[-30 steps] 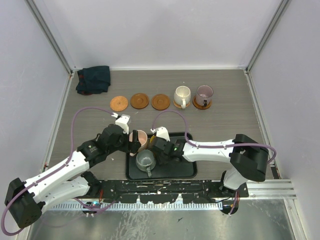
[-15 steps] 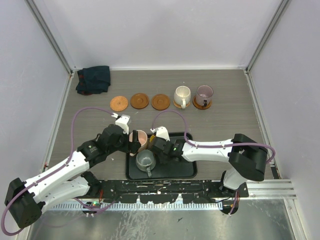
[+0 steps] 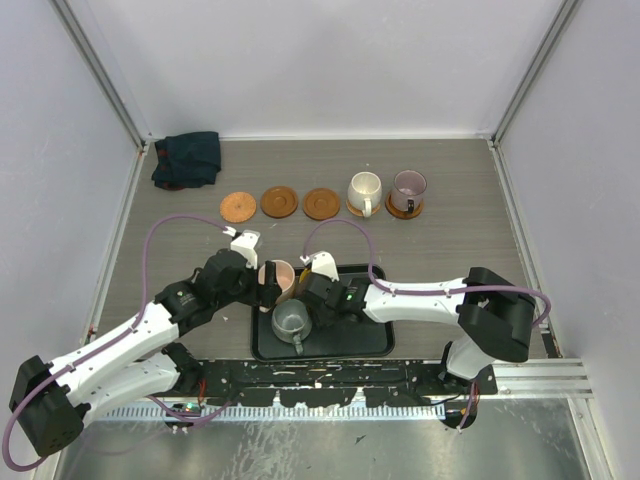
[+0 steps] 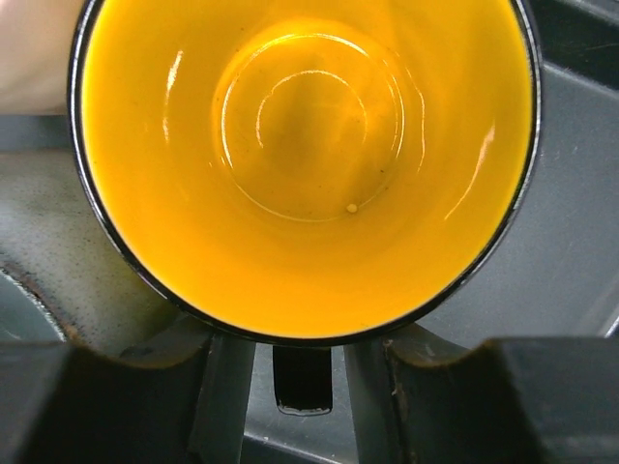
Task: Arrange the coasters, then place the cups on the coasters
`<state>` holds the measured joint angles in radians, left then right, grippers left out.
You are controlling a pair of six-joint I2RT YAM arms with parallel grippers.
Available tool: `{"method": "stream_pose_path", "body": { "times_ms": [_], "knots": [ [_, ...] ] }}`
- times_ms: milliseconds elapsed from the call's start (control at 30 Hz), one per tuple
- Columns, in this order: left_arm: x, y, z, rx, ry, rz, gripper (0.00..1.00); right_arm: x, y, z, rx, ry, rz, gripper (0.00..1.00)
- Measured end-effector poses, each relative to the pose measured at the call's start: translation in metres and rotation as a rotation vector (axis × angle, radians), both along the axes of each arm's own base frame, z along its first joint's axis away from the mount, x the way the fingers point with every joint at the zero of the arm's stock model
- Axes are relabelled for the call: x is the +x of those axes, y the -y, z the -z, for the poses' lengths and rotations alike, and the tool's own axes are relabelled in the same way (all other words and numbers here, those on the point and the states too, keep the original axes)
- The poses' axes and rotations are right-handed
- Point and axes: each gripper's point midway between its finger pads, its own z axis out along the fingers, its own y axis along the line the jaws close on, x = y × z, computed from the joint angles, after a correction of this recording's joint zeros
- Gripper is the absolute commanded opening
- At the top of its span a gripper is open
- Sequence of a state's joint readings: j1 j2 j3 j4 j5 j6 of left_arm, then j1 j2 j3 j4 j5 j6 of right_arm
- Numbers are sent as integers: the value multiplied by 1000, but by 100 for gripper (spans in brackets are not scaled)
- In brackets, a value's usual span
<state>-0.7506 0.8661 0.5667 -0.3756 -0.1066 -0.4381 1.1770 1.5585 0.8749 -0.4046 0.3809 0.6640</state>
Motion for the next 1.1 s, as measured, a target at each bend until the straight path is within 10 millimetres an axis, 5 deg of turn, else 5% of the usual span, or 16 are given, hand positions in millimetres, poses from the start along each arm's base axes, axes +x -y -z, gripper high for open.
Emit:
{"method": "stream_pose_path", "body": {
  "times_ms": [267,567,1100],
  "knots": [
    [0,0,0,0,-1,-1,79,2,-1,-2,3,11,6,38],
    [0,1,1,-11,-8,-11,79,6,0,-4,-3,32,16,1],
    [0,1,1,-14,-7,-11,79,7,4,-13,-6,60,-22,1]
  ]
}}
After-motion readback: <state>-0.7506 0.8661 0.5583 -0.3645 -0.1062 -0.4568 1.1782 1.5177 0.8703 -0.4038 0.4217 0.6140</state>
